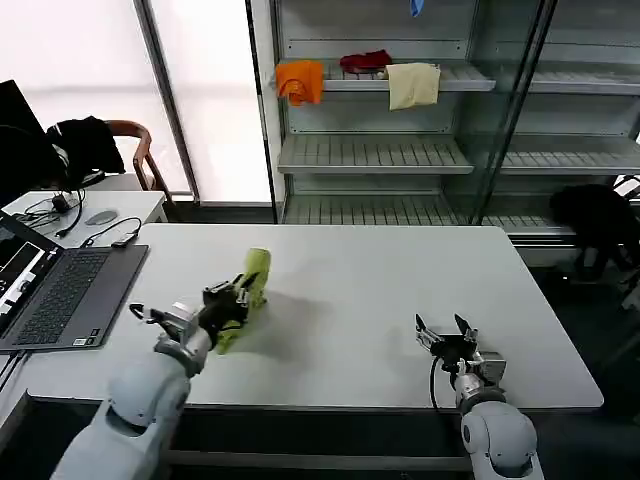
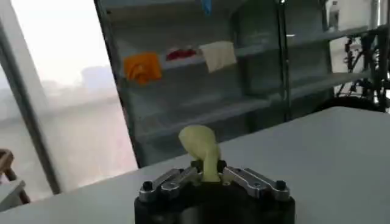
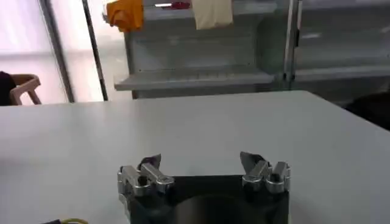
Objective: Fold and organize the clothes.
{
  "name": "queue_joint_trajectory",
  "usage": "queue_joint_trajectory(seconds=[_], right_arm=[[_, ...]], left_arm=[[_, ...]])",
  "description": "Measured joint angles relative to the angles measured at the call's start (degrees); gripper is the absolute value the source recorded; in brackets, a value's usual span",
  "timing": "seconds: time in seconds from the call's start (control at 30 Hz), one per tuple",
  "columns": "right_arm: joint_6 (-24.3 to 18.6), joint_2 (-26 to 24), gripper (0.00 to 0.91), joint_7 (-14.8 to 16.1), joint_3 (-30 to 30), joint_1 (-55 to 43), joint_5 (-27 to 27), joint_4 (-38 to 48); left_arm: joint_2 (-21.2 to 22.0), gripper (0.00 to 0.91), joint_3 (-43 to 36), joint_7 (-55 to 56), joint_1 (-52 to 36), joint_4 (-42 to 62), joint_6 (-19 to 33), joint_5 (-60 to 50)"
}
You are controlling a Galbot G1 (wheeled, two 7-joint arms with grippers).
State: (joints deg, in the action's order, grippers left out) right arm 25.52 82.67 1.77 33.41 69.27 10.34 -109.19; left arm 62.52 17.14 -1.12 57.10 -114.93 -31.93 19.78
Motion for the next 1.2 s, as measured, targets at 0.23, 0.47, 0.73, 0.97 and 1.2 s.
queue_joint_trajectory(seconds=[0.23,0.47,0.73,0.97,1.2], right_arm=[[0.01,0.16,0.907,-0.02,-0.25,-0.03,-0.72,0.23],[0.41,0.59,0.907,0.3,-0.97,-0.27,-1.05,0.1],[2.12,1.31,0.907,1.44,-2.48,-1.11,0.5,-1.59],[4.94,2.03,0.907,1.26,-5.65,-2.21,4.89,-3.42],[6.38,1.91,0.907,-1.3,-10.88,-2.79,10.2,-3.14]], left_arm=[[4.46,0.907,-6.08,3.1,-2.58,2.43,-0.5,1.24],[8.08,0.907,-10.04,5.63,-5.12,4.16,-0.73,2.88],[9.26,0.907,-10.93,6.45,-6.14,3.8,-0.63,4.64],[7.81,0.907,-7.54,5.49,-5.16,3.52,0.34,5.21],[5.28,0.907,-0.61,4.39,-2.59,3.65,0.92,6.19]])
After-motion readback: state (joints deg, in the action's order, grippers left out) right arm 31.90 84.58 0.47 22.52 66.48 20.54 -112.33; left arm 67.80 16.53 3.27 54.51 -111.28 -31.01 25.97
